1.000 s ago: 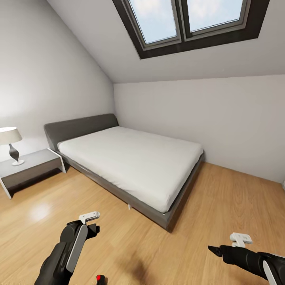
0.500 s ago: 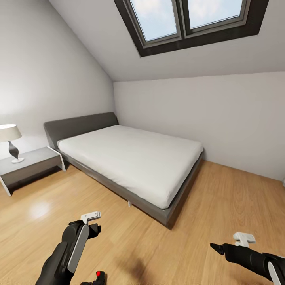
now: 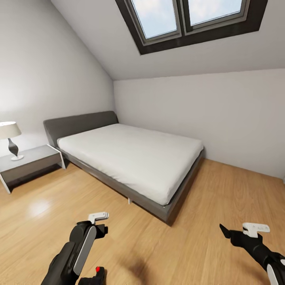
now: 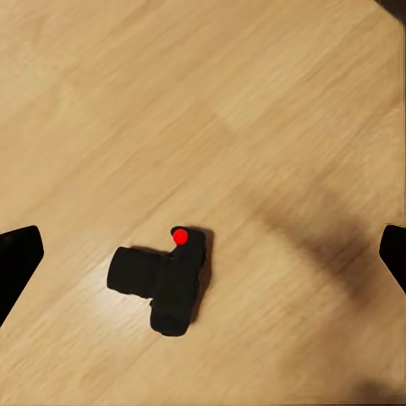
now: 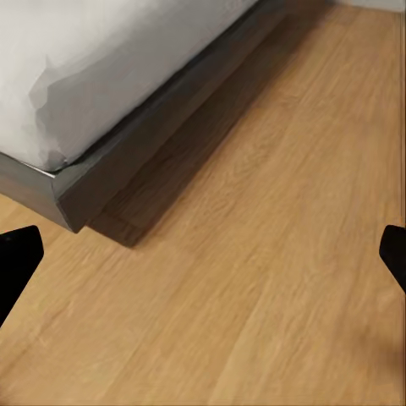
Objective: Attach the digital camera to the camera tripod in the bedroom.
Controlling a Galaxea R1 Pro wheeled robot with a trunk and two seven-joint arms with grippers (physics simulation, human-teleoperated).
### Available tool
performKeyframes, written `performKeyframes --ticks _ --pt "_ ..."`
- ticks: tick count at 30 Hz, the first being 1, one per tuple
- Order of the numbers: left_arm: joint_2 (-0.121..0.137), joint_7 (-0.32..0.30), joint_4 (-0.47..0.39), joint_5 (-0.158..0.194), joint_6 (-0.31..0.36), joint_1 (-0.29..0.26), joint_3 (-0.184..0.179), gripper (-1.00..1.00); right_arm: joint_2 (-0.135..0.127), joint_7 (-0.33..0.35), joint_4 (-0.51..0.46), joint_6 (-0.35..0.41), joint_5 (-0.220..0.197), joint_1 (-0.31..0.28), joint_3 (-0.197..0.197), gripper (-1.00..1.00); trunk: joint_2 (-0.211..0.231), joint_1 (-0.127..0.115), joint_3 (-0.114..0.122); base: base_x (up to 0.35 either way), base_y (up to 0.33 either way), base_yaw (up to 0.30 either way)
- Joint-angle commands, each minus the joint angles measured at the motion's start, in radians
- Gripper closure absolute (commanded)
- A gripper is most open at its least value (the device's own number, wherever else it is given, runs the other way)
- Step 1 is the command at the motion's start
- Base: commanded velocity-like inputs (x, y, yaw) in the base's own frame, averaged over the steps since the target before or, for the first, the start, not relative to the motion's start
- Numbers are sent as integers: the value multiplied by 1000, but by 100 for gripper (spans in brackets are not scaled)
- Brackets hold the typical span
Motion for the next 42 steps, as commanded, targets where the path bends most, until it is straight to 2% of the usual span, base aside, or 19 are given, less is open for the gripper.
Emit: performKeyframes --ticks 1,8,12,14,15,17,24,25,30,31,33,37,42 --pt "0 10 0 10 2 -1 -4 -100 0 5 -1 -1 0 -1 -1 -100 -8 4 -4 0 0 0" --pt "1 10 5 13 2 -1 -12 -100 -3 5 -2 -11 1 -1 -2 -100 -57 31 -26 0 0 0" --pt "1 10 6 13 2 -1 -13 -100 -7 44 -7 40 1 -1 -6 -100 -85 46 -39 0 0 0" --pt "1 10 6 13 2 -1 -13 -100 -10 74 -7 69 1 -1 -7 -100 -85 47 -46 0 0 0" --pt "2 10 6 14 2 -1 -13 -100 -13 129 -8 108 1 -1 -9 -100 -85 47 -50 0 0 0" --pt "2 10 6 14 2 -1 -13 -100 -14 161 -9 128 1 -1 -10 -100 -86 48 -58 0 0 0" --pt "2 10 5 14 2 -1 -13 -100 -21 354 -13 211 -6 -1 -25 -100 -88 51 -85 0 0 0" --pt "2 10 4 14 2 -1 -13 -100 -32 431 -13 237 -8 -1 -32 -100 -88 52 -89 0 0 0" --pt "2 9 4 14 2 -1 -13 -100 -78 651 -14 302 -10 -1 -69 -100 -89 54 -108 0 0 0" --pt "2 8 4 14 2 -1 -13 -100 -93 732 -14 322 -7 -1 -86 -100 -89 54 -112 0 0 0" --pt "2 8 3 14 2 -1 -13 -100 -107 822 -14 340 -1 -1 -110 -100 -90 55 -120 0 0 0" --pt "2 8 3 14 2 -1 -13 -100 -120 910 -12 356 6 -1 -138 -100 -91 57 -135 0 0 0" --pt "2 9 3 14 2 -1 -13 -100 -121 919 -10 359 7 -1 -142 -100 -92 59 -155 0 0 0"
